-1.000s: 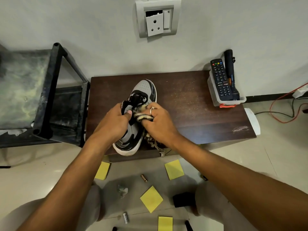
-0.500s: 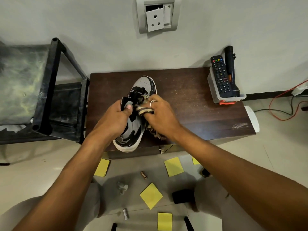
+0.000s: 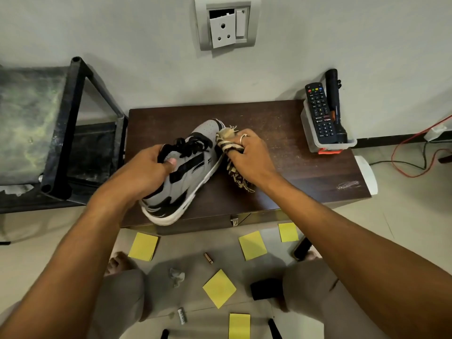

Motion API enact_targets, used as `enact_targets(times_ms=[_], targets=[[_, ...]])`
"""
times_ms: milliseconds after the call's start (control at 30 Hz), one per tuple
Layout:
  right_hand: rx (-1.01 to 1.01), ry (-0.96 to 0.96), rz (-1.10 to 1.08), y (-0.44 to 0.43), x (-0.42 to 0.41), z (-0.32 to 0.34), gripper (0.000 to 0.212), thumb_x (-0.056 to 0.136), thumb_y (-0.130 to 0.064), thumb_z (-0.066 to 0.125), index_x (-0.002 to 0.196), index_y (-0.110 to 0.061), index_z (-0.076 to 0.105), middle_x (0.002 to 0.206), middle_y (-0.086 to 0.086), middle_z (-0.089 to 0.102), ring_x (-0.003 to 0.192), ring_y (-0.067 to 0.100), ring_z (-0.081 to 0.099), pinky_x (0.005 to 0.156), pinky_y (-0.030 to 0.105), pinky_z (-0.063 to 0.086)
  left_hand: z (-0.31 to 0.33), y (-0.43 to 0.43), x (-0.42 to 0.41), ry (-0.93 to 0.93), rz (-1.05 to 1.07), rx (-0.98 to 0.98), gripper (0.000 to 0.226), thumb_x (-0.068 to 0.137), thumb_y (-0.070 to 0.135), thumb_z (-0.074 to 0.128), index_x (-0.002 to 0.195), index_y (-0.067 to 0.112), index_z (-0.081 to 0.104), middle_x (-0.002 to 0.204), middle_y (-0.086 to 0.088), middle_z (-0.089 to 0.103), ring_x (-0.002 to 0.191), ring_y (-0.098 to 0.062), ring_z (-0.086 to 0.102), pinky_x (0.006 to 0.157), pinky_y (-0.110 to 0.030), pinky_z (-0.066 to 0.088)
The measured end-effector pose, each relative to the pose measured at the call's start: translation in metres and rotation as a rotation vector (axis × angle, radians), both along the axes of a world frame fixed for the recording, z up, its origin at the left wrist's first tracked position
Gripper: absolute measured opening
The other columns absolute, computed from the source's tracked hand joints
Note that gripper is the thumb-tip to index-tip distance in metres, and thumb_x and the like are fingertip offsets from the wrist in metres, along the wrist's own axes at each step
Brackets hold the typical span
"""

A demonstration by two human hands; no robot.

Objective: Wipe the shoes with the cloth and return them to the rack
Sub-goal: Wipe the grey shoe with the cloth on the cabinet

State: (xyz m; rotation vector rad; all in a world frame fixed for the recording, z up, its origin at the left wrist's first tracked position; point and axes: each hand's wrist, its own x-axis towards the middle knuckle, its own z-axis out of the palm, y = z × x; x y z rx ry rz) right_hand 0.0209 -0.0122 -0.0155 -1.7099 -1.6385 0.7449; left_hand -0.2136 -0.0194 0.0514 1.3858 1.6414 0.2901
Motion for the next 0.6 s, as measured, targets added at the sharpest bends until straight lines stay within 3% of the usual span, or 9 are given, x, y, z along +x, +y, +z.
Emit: enact_targets(times_ms=[100,200,300,400,500,600], targets=[[-0.002,-0.046,-0.009,0.003,0.0,-0.008,0.02,0.093,-0.011,0.065,0.11,-0.007,0.075,0.108,-0.002,0.056,0.09,0.01,0.059,0.08,0.019,0.048,0.007,-0.002,-0.007,0.236,-0.07,0.114,0.038,0.101,0.03,0.061,0.136,0.041,0.051,0.131,-0.001,0.063,0.111,-0.022,0.061,0.094,-0.039,0.048],[-0.022,-0.026,0.029,0.002,-0.007,-0.01,0.026,0.095,-0.011,0.063,0.119,-0.009,0.072,0.11,-0.001,0.053,0.092,0.009,0.056,0.079,0.007,0.042,0.004,-0.009,0.004,0.392,-0.166,0.307,0.074,0.092,0.037,0.071,0.154,0.037,0.031,0.16,-0.002,0.04,0.141,-0.03,0.044,0.115,-0.053,0.036],[-0.028,-0.013,0.026,0.0,-0.014,-0.014,0.031,0.096,-0.011,0.064,0.126,-0.009,0.069,0.115,0.0,0.052,0.096,0.009,0.055,0.082,0.006,0.041,-0.003,-0.01,0.014,0.466,-0.278,0.323,0.093,0.08,0.052,0.08,0.156,0.034,0.03,0.168,-0.002,0.022,0.154,-0.029,0.022,0.122,-0.058,0.021],[-0.003,-0.029,-0.008,-0.006,-0.021,-0.017,0.038,0.092,-0.008,0.067,0.13,-0.012,0.068,0.115,-0.002,0.053,0.099,0.009,0.055,0.087,0.012,0.042,-0.009,-0.011,0.019,0.55,-0.299,0.374,0.088,0.081,0.05,0.08,0.154,0.034,0.033,0.165,-0.003,0.031,0.151,-0.03,0.029,0.118,-0.057,0.027],[0.061,-0.053,0.05,-0.025,-0.033,-0.021,0.031,0.088,-0.008,0.075,0.119,-0.008,0.073,0.113,0.0,0.057,0.097,0.012,0.059,0.087,0.02,0.05,-0.01,-0.014,0.026,0.53,-0.228,0.4,0.073,0.084,0.042,0.078,0.148,0.034,0.043,0.142,-0.002,0.057,0.127,-0.029,0.056,0.098,-0.045,0.046],[0.116,-0.066,0.17,-0.038,-0.039,-0.024,0.029,0.087,-0.01,0.079,0.115,-0.004,0.073,0.11,0.001,0.057,0.095,0.015,0.063,0.085,0.029,0.057,-0.009,-0.013,0.027,0.528,-0.219,0.374,0.068,0.086,0.044,0.077,0.145,0.034,0.047,0.133,-0.001,0.065,0.119,-0.03,0.062,0.089,-0.04,0.048]])
